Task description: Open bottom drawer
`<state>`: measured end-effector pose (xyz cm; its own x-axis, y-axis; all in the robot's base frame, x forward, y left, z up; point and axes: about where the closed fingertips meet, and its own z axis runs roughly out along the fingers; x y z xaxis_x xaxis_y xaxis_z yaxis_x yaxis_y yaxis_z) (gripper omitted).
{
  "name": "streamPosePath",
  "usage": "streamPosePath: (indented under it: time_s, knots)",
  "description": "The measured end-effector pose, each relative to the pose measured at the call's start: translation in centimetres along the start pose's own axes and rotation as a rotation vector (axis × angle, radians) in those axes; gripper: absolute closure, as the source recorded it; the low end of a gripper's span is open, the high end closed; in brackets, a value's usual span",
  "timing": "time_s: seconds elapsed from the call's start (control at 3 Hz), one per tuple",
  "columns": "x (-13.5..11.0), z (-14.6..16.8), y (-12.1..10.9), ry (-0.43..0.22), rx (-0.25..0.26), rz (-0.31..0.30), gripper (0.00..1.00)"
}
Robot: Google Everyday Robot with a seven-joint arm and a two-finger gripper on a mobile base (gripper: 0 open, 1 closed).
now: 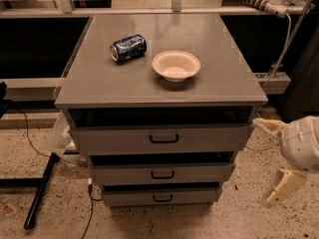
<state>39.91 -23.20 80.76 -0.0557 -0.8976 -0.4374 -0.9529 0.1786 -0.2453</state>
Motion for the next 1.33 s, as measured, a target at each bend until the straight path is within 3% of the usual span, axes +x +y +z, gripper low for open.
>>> streamPosePath:
  time_s: [0.33,1.0,1.33]
  knots:
    - [0.0,0.4,0.1,-0.025,-0.004,-0.063,0.00]
    - [0.2,1.3,0.5,-0.017,-0.018,-0.056,0.00]
    - [1.7,6.0,1.7,-0.025,-0.054,-0.029,0.00]
